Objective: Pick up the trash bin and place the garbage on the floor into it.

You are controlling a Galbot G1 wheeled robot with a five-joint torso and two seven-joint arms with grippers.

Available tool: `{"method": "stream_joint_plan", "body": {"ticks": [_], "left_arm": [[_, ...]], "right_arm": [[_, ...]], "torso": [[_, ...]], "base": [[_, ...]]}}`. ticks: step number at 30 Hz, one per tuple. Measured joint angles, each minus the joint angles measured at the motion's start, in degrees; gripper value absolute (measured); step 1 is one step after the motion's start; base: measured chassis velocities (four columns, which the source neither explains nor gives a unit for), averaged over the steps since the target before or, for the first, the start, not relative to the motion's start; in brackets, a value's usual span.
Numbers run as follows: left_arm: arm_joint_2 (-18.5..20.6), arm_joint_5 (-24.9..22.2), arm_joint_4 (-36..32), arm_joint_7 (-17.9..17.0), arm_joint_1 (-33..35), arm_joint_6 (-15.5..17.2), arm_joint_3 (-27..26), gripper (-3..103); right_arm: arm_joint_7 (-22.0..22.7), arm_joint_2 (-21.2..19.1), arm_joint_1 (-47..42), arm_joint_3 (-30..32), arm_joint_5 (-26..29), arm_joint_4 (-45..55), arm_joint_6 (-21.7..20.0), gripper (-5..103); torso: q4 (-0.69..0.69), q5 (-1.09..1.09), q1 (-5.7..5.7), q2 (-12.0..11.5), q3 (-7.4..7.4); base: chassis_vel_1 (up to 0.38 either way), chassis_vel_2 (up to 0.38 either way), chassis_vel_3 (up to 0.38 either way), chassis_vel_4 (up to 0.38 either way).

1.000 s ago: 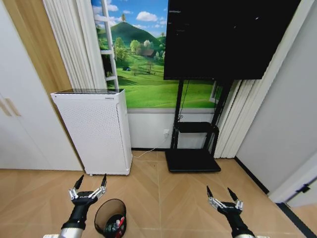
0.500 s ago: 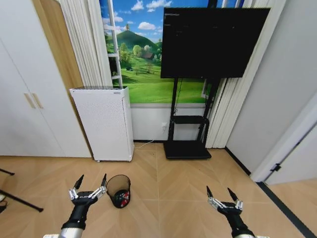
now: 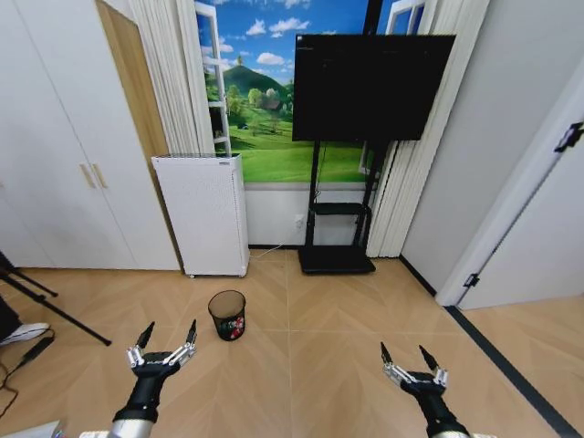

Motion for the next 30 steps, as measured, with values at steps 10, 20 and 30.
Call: {"method": "stream_joint_plan", "body": {"ticks": [10, 20, 30], "left_arm": [[0.00, 0.00, -0.01, 0.00, 0.01, 0.00, 0.00, 100], [0.00, 0.00, 0.00, 0.00, -0.01, 0.00, 0.01, 100], [0.00, 0.00, 0.00, 0.00, -0.01, 0.00, 0.01, 100]], "right_arm": [[0.00, 0.00, -0.02, 0.00, 0.00, 0.00, 0.00, 100], [0.01, 0.00, 0.02, 0.00, 0.00, 0.01, 0.00, 100], [0.00, 0.00, 0.01, -0.01, 0.00, 0.00, 0.00, 100]], "torso": [[0.00, 0.00, -0.03, 0.03, -0.03], [0.02, -0.01, 0.04, -0.01, 0.01], [0.00, -0.02, 0.00, 0.00, 0.00]], "base": [[0.322, -0.301, -0.312, 0.316], [0.016, -0.020, -0.045, 0.034], [-0.013, 0.024, 0.031, -0.021]]}}
